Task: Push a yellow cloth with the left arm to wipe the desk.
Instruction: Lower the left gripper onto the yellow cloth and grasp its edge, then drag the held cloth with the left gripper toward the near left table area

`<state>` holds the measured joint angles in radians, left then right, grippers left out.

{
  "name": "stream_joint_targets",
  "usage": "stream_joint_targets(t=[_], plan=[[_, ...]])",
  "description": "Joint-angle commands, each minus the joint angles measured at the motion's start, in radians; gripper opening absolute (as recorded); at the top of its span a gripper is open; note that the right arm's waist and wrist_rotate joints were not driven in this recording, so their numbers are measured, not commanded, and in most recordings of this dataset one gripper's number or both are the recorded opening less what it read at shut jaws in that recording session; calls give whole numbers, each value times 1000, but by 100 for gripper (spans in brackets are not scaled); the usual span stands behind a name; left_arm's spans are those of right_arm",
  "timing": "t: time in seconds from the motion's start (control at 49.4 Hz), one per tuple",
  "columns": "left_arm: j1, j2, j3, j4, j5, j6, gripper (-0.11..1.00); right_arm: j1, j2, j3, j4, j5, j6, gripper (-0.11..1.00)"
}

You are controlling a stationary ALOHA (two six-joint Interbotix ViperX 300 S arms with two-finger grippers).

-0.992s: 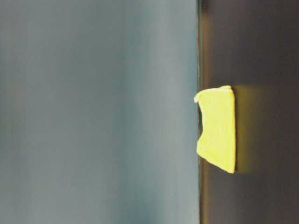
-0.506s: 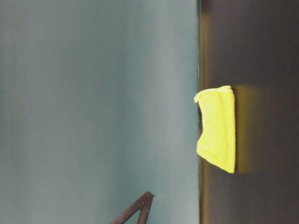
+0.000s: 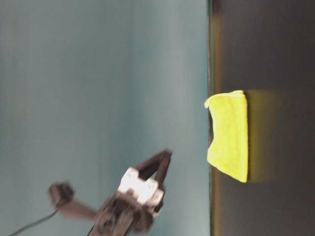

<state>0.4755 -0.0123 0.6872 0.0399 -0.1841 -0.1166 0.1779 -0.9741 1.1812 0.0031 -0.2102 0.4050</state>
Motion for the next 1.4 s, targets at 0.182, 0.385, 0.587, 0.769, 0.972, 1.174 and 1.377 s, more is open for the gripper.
stream_joint_targets(t=[0.182,0.385,0.587,0.769,0.972,1.174,1.377], plan=[[31,166,-138,3,-5,-2,89,0,2,-12,0,-3,0,1],[55,295,-215,3,-8,-21,88,0,2,-11,0,-3,0,1],[66,368,-276,3,-6,-55,88,0,2,-9,0,-3,0,1],[66,400,-299,3,3,-58,88,0,2,-6,2,-3,0,1],[66,410,-278,3,17,-58,89,0,2,-3,0,-5,0,1],[51,411,-262,3,17,-51,89,0,2,-3,2,-11,0,1],[38,407,-218,3,17,-44,89,0,2,-2,0,-12,0,1]])
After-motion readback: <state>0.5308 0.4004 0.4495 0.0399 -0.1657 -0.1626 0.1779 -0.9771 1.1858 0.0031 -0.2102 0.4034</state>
